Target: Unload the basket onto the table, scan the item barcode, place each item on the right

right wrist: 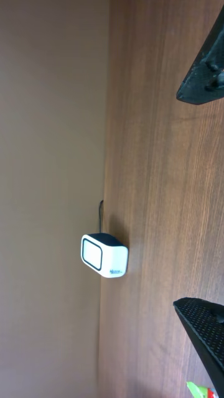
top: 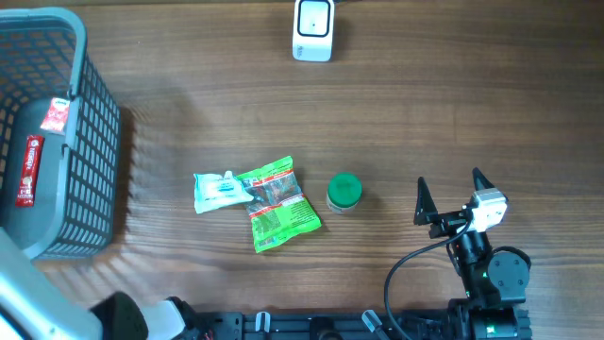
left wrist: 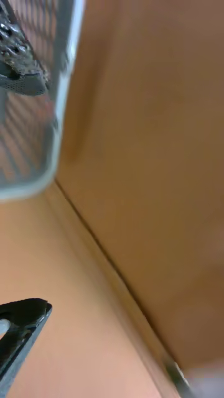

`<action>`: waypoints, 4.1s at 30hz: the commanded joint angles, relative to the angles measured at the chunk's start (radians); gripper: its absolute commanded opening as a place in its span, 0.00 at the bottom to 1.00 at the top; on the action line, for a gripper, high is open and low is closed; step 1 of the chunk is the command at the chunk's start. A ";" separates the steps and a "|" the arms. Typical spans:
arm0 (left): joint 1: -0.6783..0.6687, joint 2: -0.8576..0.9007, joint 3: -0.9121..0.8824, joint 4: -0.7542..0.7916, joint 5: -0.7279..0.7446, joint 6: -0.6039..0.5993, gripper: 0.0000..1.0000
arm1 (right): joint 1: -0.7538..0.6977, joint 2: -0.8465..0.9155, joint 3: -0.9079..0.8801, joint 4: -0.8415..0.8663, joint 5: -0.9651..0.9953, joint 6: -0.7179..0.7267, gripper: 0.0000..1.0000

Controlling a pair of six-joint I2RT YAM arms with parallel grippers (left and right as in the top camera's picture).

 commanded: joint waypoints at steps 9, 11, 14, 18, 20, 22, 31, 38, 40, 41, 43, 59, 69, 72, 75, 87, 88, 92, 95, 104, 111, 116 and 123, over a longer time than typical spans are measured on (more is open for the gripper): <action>0.130 0.063 -0.219 -0.103 0.072 -0.040 1.00 | 0.005 -0.001 -0.001 0.004 -0.013 0.013 1.00; 0.166 0.065 -0.269 -0.101 0.080 -0.079 1.00 | 0.005 -0.001 -0.001 0.004 -0.013 0.013 1.00; 0.223 0.068 -0.312 -0.108 0.185 -0.101 1.00 | 0.005 -0.001 -0.001 0.004 -0.013 0.013 1.00; 0.253 0.111 -0.363 -0.121 0.278 -0.105 1.00 | 0.005 -0.001 -0.001 0.004 -0.013 0.013 1.00; 0.252 0.154 -0.374 -0.138 0.285 -0.117 1.00 | 0.005 -0.001 -0.001 0.003 -0.013 0.013 1.00; 0.245 0.199 -0.374 -0.153 0.291 -0.135 1.00 | 0.005 -0.001 -0.001 0.004 -0.013 0.013 1.00; 0.169 0.430 -0.374 -0.079 0.426 -0.131 1.00 | 0.005 -0.001 -0.001 0.004 -0.013 0.013 1.00; 0.051 0.529 -0.374 0.003 0.380 -0.153 1.00 | 0.005 -0.001 -0.001 0.004 -0.013 0.013 1.00; 0.036 0.560 -0.374 0.007 0.380 -0.181 1.00 | 0.005 -0.001 -0.001 0.004 -0.013 0.013 1.00; 0.033 0.575 -0.374 0.009 0.380 -0.180 1.00 | 0.005 -0.001 -0.001 0.004 -0.013 0.013 1.00; 0.032 0.613 -0.374 0.010 0.380 -0.180 1.00 | 0.005 -0.001 -0.001 0.004 -0.013 0.013 1.00; 0.044 0.781 -0.375 0.003 0.384 -0.179 1.00 | 0.005 -0.001 -0.001 0.004 -0.013 0.012 1.00; 0.047 0.813 -0.374 0.002 0.357 -0.148 0.18 | 0.005 -0.001 -0.001 0.004 -0.013 0.012 1.00; 0.055 0.811 -0.374 0.010 0.353 -0.145 0.04 | 0.005 -0.001 -0.001 0.004 -0.013 0.013 1.00; 0.065 0.811 -0.374 0.012 0.354 -0.145 0.04 | 0.005 -0.001 -0.001 0.004 -0.013 0.012 1.00; 0.086 0.496 -0.355 0.000 0.355 -0.100 0.04 | 0.005 -0.001 -0.001 0.004 -0.013 0.013 1.00; 0.088 0.428 -0.355 0.000 0.355 -0.101 0.04 | 0.005 -0.001 -0.001 0.003 -0.013 0.013 1.00; 0.086 0.235 -0.355 -0.009 0.356 -0.105 0.04 | 0.005 -0.001 -0.001 0.004 -0.013 0.013 1.00; 0.085 0.078 -0.355 -0.024 0.414 -0.104 0.04 | 0.005 -0.001 -0.001 0.004 -0.013 0.013 1.00; -0.049 -0.201 -0.355 -0.165 0.717 -0.099 0.04 | 0.005 -0.001 -0.001 0.004 -0.013 0.013 1.00; -0.430 -0.198 -0.397 -0.380 0.668 -0.097 0.04 | 0.005 -0.001 -0.001 0.004 -0.013 0.013 1.00; -0.736 -0.140 -0.549 -0.246 0.638 -0.097 0.04 | 0.005 -0.001 -0.001 0.004 -0.013 0.013 1.00; -0.988 0.067 -0.702 -0.040 0.616 -0.104 0.04 | 0.005 -0.001 -0.001 0.004 -0.013 0.013 1.00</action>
